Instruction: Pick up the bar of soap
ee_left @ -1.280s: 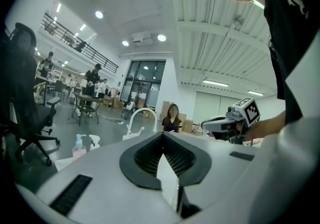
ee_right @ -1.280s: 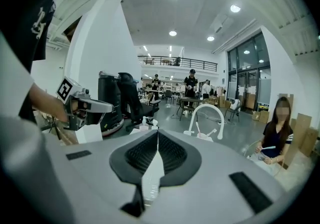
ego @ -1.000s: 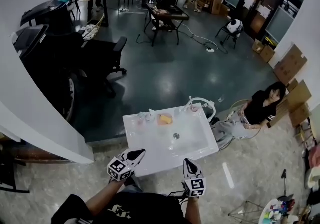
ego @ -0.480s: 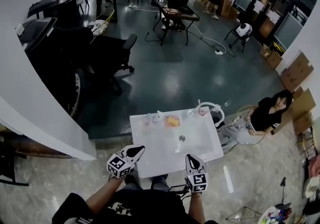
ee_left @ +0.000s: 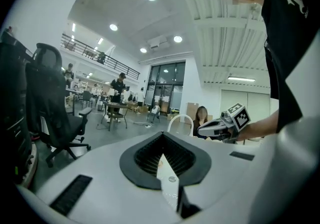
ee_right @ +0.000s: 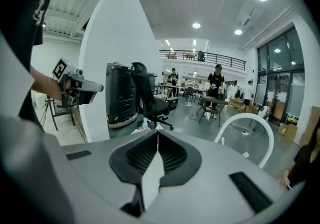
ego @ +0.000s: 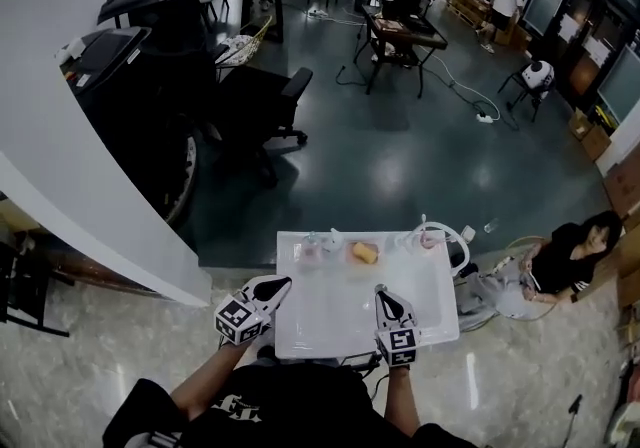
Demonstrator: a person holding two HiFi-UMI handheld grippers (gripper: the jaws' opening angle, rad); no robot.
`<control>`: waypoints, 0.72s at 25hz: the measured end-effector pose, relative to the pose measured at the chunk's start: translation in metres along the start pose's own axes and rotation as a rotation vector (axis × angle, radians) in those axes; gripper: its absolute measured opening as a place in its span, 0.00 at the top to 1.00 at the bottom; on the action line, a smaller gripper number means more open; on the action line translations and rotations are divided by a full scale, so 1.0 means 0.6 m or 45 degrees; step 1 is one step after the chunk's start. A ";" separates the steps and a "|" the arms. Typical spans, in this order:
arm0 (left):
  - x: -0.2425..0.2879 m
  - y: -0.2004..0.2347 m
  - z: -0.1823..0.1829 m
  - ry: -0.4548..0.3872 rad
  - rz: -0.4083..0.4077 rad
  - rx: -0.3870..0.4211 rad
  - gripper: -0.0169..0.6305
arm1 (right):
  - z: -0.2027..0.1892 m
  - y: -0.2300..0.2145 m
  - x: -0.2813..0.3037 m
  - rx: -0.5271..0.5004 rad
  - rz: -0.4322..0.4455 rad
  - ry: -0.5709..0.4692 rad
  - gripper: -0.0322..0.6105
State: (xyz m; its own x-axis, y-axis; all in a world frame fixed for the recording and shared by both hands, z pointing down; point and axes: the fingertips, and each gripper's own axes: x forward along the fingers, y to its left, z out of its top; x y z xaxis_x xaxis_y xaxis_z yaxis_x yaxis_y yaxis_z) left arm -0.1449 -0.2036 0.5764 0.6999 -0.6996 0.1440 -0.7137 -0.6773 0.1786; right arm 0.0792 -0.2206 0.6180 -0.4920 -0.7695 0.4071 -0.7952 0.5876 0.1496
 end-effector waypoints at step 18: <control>0.122 -0.021 -0.014 0.033 0.127 -0.009 0.96 | -0.090 -0.140 0.150 -0.114 0.218 0.206 0.93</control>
State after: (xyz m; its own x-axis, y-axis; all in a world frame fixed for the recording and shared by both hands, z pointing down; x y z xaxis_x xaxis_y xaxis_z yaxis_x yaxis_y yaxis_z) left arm -0.0844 -0.2441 0.5927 0.6260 -0.7571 0.1869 -0.7797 -0.6029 0.1692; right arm 0.1206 -0.3255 0.6910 -0.5478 -0.6111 0.5713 -0.6671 0.7312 0.1425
